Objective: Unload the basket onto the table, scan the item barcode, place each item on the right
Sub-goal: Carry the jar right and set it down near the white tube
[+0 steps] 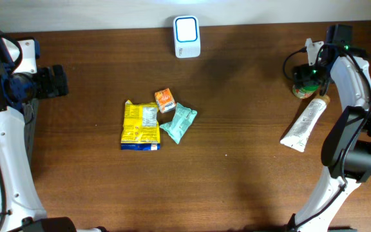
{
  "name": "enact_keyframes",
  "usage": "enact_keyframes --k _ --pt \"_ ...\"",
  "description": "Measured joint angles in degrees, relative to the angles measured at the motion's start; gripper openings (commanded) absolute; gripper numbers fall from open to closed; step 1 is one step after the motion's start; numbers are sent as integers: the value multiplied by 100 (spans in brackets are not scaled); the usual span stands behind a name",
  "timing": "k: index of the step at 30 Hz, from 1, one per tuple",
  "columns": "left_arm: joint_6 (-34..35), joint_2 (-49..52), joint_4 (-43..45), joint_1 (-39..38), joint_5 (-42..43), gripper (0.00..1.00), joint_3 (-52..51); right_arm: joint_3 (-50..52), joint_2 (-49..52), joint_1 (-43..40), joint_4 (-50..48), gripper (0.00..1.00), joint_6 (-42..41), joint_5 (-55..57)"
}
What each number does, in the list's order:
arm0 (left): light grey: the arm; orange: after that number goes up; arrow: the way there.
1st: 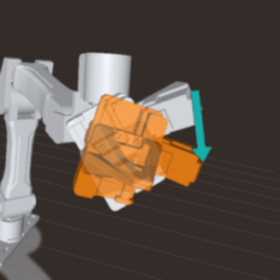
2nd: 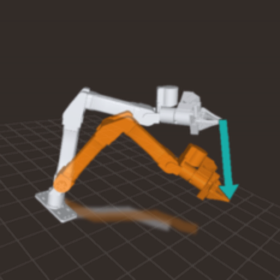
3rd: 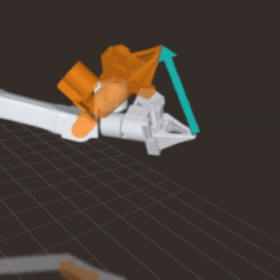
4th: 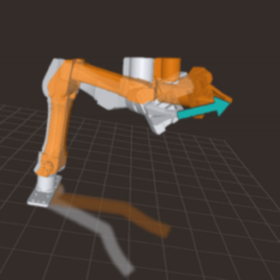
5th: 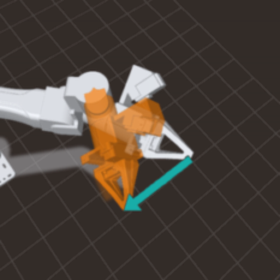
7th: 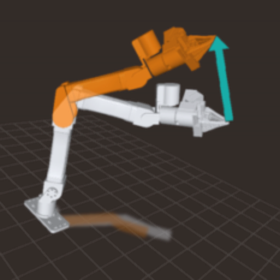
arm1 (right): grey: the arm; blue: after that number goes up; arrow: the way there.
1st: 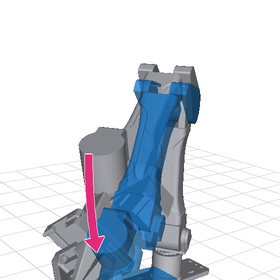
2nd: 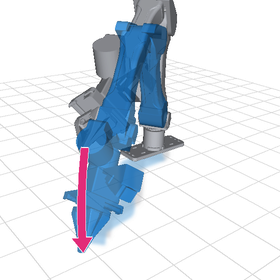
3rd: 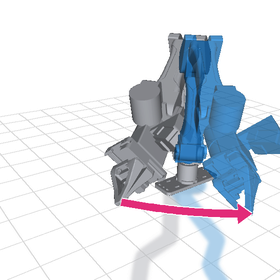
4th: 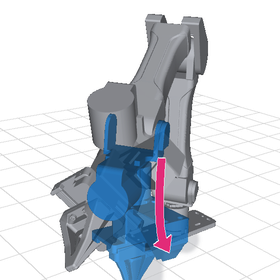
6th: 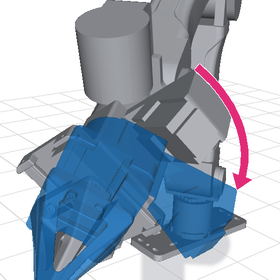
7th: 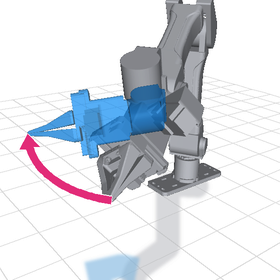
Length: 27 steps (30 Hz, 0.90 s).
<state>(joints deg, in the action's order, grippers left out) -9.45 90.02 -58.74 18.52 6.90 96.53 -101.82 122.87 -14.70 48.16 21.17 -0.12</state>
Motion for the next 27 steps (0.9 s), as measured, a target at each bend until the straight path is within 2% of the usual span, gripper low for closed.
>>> enact_keyframes --k 6,10,18,22,23,24,27 --pt "0 0 0 0 -2 99 0 0 0 0 42 98 -17 -68" --pt "0 0 0 0 0 99 0 -264 -2 35 658 98 -105 -87" --pt "0 0 0 0 0 99 0 -2465 -323 848 2503 98 -1340 -601" --pt "0 0 -2 0 0 99 0 -2785 -514 1373 2911 99 -1711 -1537" --pt "0 0 0 0 -2 99 0 -2782 -518 1508 2988 96 -1768 -1803" --pt "0 0 0 0 0 99 0 -2732 -518 1661 3012 85 -1825 -2107" --pt "0 0 0 0 -2 99 0 -2459 -518 2096 3021 75 -1943 -2618"
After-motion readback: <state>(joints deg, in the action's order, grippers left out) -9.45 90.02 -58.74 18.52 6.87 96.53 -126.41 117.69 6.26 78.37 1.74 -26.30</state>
